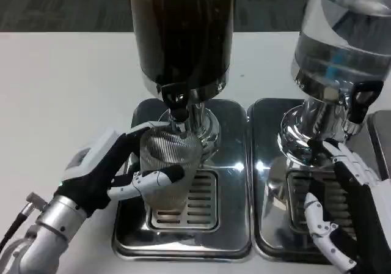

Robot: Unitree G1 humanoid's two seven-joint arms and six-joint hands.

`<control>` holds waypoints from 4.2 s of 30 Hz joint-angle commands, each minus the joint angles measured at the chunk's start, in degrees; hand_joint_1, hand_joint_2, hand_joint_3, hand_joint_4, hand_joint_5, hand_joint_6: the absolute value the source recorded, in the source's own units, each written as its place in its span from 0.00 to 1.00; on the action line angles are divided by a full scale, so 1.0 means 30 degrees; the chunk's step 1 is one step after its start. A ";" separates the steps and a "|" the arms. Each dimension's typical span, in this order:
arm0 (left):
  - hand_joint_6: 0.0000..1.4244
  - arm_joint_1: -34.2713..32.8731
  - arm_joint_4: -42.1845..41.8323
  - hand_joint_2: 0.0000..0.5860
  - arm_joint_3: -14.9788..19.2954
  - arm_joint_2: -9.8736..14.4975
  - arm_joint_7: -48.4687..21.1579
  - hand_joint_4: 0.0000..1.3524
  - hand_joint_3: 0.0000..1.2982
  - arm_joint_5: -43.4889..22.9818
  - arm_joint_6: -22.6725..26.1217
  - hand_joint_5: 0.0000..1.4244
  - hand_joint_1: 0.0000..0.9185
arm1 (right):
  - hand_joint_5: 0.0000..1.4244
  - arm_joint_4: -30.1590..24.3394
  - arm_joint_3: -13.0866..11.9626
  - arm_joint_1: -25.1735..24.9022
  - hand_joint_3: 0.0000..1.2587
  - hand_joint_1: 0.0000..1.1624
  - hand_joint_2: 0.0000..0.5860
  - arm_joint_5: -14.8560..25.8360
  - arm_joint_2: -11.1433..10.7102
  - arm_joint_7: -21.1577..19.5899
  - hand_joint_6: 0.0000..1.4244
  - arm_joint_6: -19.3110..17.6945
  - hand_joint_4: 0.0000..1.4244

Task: Grasp the cup under the faucet to collect the drink, then remove the cup.

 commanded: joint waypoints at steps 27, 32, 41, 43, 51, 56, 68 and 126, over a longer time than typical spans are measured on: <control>0.37 0.0486 -0.1171 0.29 -0.0311 0.0981 -0.0487 0.25 0.24 0.0299 -0.0757 0.36 0.09 | 0.06 0.0317 0.0522 -0.0596 0.16 0.37 1.00 0.0083 0.0080 -0.0068 0.04 0.0178 0.07; 0.35 0.0803 -0.1492 0.27 -0.0214 0.1066 -0.0524 0.24 0.24 0.0252 -0.0590 0.33 0.07 | 0.06 0.0183 0.0437 -0.0483 0.16 0.37 1.00 0.0146 0.0023 0.0005 0.04 0.0231 0.07; 0.20 0.1354 -0.2748 0.18 -0.0066 0.1446 -0.0624 0.11 0.20 0.0414 0.0515 0.21 0.00 | 0.06 -0.0008 0.0288 -0.0389 0.16 0.37 1.00 0.0396 -0.0131 0.0171 0.04 0.0234 0.07; 0.19 0.1524 -0.3215 0.17 -0.0005 0.1569 -0.0382 0.11 0.20 0.0631 0.0905 0.20 0.00 | 0.06 -0.0053 0.0275 -0.0379 0.16 0.37 1.00 0.0354 -0.0154 0.0144 0.05 0.0204 0.07; 0.15 0.1816 -0.4232 0.15 0.0241 0.1821 -0.0332 0.07 0.18 0.1034 0.1911 0.16 0.00 | 0.06 -0.0228 0.0202 -0.0294 0.16 0.37 1.00 0.0537 -0.0253 0.0258 0.06 0.0284 0.07; 0.13 0.1782 -0.4395 0.14 0.0094 0.1991 -0.0668 0.03 0.18 0.1096 0.2324 0.13 0.00 | 0.06 -0.0265 0.0129 -0.0272 0.16 0.37 1.00 0.0669 -0.0272 0.0262 0.06 0.0276 0.07; 0.01 0.1798 -0.4955 0.07 -0.0105 0.2372 -0.1044 0.00 0.06 0.1374 0.2222 0.00 0.00 | 0.07 -0.0348 0.0177 -0.0268 0.16 0.37 1.00 0.0635 -0.0140 0.0272 0.06 0.0380 0.07; 0.23 0.3273 -1.1439 0.17 0.6861 0.2957 -1.3308 0.28 0.29 -1.4501 0.6778 0.28 0.00 | 0.07 0.0407 0.0328 -0.1063 0.17 0.37 1.00 0.0885 -0.0006 0.0115 0.07 0.0390 0.07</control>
